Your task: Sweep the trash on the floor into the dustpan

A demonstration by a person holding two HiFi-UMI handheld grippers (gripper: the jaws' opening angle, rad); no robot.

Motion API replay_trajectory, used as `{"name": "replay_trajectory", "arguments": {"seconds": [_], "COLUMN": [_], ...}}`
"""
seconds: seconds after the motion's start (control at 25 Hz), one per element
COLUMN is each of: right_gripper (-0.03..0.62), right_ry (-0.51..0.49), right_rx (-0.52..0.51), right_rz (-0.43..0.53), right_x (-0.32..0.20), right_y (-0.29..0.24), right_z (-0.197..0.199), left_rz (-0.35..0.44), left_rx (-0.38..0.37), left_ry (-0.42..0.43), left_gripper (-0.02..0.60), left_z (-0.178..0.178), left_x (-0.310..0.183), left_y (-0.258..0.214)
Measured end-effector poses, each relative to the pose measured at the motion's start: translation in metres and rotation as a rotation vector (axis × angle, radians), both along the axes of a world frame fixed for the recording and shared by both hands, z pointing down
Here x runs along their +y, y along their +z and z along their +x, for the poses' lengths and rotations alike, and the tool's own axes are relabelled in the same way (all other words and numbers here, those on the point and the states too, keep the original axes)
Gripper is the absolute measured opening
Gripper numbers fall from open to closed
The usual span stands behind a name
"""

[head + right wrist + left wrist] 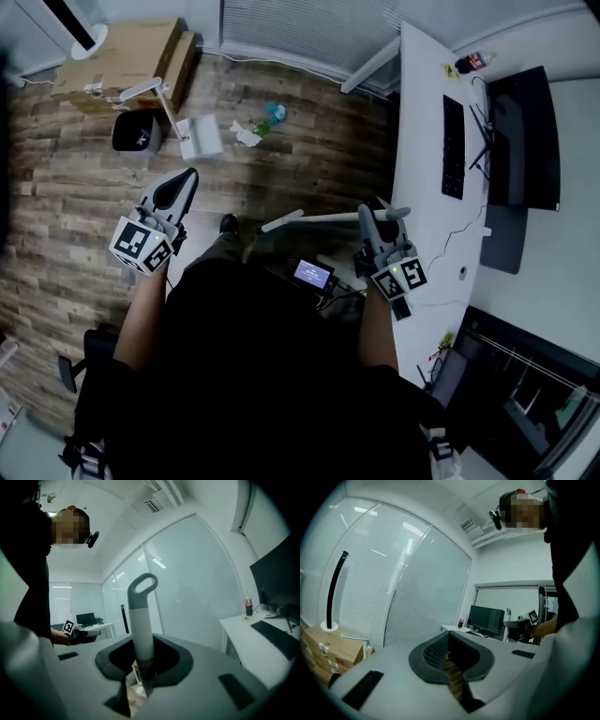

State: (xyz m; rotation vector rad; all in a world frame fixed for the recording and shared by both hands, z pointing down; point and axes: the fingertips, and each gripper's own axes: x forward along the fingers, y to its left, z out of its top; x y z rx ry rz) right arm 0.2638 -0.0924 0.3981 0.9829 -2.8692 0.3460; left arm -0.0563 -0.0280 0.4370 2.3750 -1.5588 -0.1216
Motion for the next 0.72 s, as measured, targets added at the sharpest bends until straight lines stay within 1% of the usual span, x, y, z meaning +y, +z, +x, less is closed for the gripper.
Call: {"name": "replay_trajectory", "arguments": {"seconds": [0.16,0.32,0.48,0.6,0.72], "right_gripper": [0.086,0.086,0.086,0.086,0.086], "right_ry": [-0.021,0.010,0.065,0.061,0.065], "right_rx": [0.006,0.006,0.010,0.006,0.014], "right_rz": [0.035,0.051,0.012,-0.008,-0.048], "right_x": [-0.039,-0.083,-0.141,-0.182,-0.227], "right_y": [-0.011,-0.018,-0.010,0.002,0.018], "right_z": [-0.025,-0.041,-0.047,-0.059,-0.069], "left_rz": [0.022,0.028,0.019,-0.008,-0.043], "left_rx": [0.006,0.014,0.015,-0.004,-0.022], "left_ry": [0.017,-0.001,-0.042,-0.067,-0.110], "left_gripper": [-0.005,-0.006,-0.006,-0.006,-0.006], "left_z": [-0.025,-0.045,-0.057,-0.068,-0.082], "left_x": [-0.042,-0.068,-0.094,-0.114,-0.139], "left_y": [-0.001,-0.003,-0.002,0.008,0.017]}}
